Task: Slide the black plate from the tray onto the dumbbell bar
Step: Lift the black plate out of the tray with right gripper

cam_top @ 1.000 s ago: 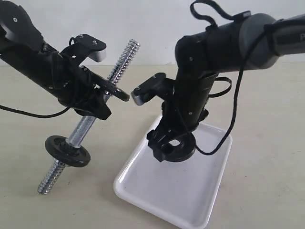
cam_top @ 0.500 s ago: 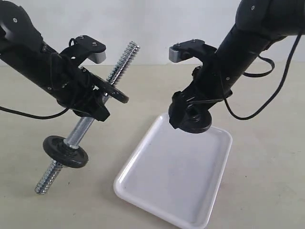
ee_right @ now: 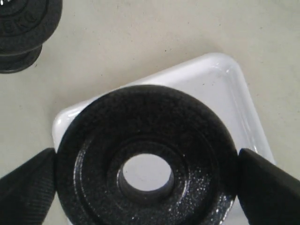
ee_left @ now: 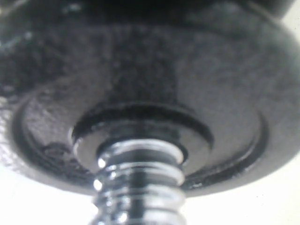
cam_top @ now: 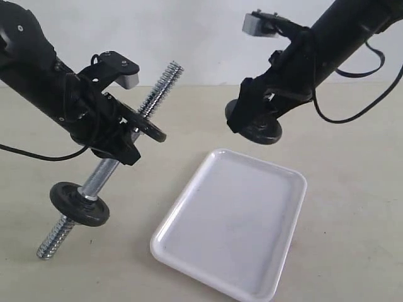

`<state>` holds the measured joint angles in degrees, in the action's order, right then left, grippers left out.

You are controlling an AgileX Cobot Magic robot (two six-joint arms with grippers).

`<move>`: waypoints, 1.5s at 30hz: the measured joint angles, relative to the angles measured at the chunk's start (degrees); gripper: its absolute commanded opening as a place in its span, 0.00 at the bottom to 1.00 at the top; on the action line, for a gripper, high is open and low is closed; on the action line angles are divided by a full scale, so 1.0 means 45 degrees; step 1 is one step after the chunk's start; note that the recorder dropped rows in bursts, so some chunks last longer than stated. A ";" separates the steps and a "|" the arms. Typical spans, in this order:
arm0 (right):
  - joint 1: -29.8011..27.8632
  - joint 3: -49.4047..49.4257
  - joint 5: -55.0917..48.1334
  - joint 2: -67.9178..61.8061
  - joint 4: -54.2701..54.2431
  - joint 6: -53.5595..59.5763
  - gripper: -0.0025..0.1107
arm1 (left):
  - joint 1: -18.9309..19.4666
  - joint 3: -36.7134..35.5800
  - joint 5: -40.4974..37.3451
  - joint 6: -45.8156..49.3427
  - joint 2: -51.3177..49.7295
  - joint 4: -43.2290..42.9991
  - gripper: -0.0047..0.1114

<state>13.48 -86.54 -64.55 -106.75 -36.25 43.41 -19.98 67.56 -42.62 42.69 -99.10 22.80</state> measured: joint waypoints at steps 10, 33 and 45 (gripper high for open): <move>-0.0143 -0.0295 -0.0625 0.0000 -0.0203 0.0051 0.02 | 0.0000 -0.0419 0.0326 -0.0029 0.0029 -0.0020 0.08; -0.0170 -0.0295 -0.0068 -0.0125 -0.2278 0.2000 0.02 | 0.0000 -0.1252 0.0344 0.0224 0.0029 -0.0005 0.08; -0.0170 -0.0295 -0.0091 -0.1082 -0.3549 0.3070 0.02 | 0.0000 -0.1270 0.0344 0.0403 0.0029 0.0089 0.08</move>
<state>12.72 -87.87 -64.96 -111.61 -52.22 57.23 -19.98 61.84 -41.07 44.51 -98.97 23.20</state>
